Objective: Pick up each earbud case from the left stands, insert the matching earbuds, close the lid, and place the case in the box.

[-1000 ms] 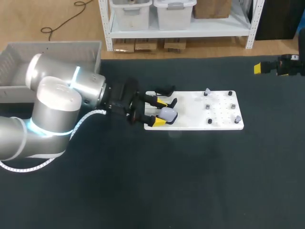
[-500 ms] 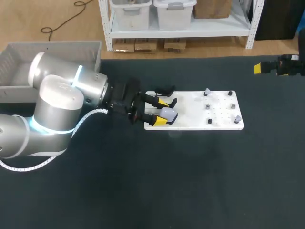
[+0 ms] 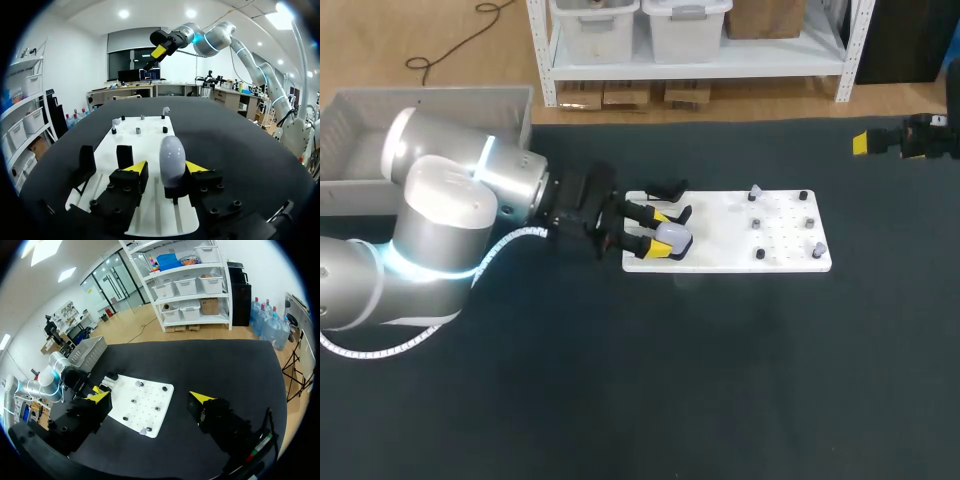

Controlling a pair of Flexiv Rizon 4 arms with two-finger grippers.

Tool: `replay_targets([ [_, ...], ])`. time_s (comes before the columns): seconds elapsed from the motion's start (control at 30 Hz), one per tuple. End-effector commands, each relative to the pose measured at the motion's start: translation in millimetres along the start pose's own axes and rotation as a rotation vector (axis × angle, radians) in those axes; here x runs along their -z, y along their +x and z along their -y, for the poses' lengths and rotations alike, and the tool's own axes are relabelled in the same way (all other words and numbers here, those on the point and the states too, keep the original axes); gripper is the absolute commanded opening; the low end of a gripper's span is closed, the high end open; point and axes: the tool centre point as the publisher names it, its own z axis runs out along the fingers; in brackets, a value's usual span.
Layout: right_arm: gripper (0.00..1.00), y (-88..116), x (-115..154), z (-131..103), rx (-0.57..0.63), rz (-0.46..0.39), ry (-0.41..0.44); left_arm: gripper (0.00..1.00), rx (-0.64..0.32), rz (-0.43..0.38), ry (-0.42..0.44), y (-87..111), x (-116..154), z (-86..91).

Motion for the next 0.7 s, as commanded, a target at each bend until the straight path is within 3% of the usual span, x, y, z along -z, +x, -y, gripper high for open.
replay_targets([
  [0.03,1.0,0.0,0.3,0.3,0.001,0.0,-0.001,0.4,-0.003,0.003,-0.004,0.8,-2.2,-1.9],
  [0.1,1.0,0.0,0.3,0.3,0.001,0.0,-0.001,0.3,-0.004,0.005,-0.002,0.0,-2.0,-0.9],
  [0.17,1.0,0.0,0.3,0.3,0.001,0.0,-0.001,0.0,-0.005,0.009,0.0,-0.8,-1.3,1.0],
  [0.37,1.0,0.0,0.3,0.3,0.001,0.0,-0.001,0.0,-0.014,0.036,0.001,-7.9,6.2,6.3],
  [0.7,1.0,0.0,0.3,0.3,0.001,0.0,-0.001,0.0,-0.034,0.138,-0.002,-37.7,26.4,17.6],
])
